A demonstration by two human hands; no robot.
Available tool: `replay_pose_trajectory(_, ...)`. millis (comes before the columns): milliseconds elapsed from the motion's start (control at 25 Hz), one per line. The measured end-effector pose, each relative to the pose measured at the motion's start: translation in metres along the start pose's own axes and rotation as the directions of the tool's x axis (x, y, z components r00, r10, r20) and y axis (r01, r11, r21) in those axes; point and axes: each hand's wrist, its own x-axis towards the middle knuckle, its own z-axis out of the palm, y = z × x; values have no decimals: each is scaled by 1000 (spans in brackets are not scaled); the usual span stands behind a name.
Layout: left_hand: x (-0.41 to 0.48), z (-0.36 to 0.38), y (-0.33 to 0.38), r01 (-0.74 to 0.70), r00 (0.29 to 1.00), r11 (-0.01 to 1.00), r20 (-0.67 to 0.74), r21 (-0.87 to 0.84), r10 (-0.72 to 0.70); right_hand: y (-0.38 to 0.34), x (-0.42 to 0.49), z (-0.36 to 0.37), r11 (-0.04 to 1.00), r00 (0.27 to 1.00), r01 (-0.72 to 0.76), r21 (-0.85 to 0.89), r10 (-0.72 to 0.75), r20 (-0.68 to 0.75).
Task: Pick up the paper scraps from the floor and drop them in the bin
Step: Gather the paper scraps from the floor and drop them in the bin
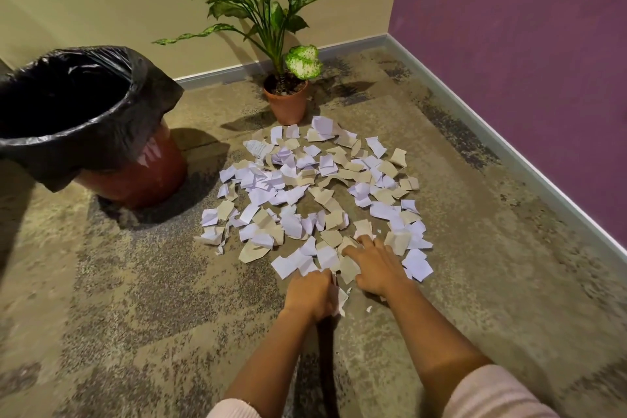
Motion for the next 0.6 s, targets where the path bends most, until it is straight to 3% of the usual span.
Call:
replay_pose_trajectory(120, 0, -3, -7, 54, 999, 994, 7, -97, -54, -3, 3, 2, 999, 999, -8, 45, 10, -47)
replay_pose_trajectory(200, -2, -7, -14, 64, 997, 984, -39, -165, -71, -5, 8, 2, 982, 993, -35, 184, 54, -104)
replay_pose_trajectory(440, 2, -31, -40, 70, 966, 915, -201, -397, -161, -14, 29, -16, 754, 948, -97, 650, 268, -170)
replay_pose_trajectory(600, 6, -36, -54, 141, 944, 878, -206, -458, -259, -19, 36, -27, 711, 965, -50, 702, 215, -148)
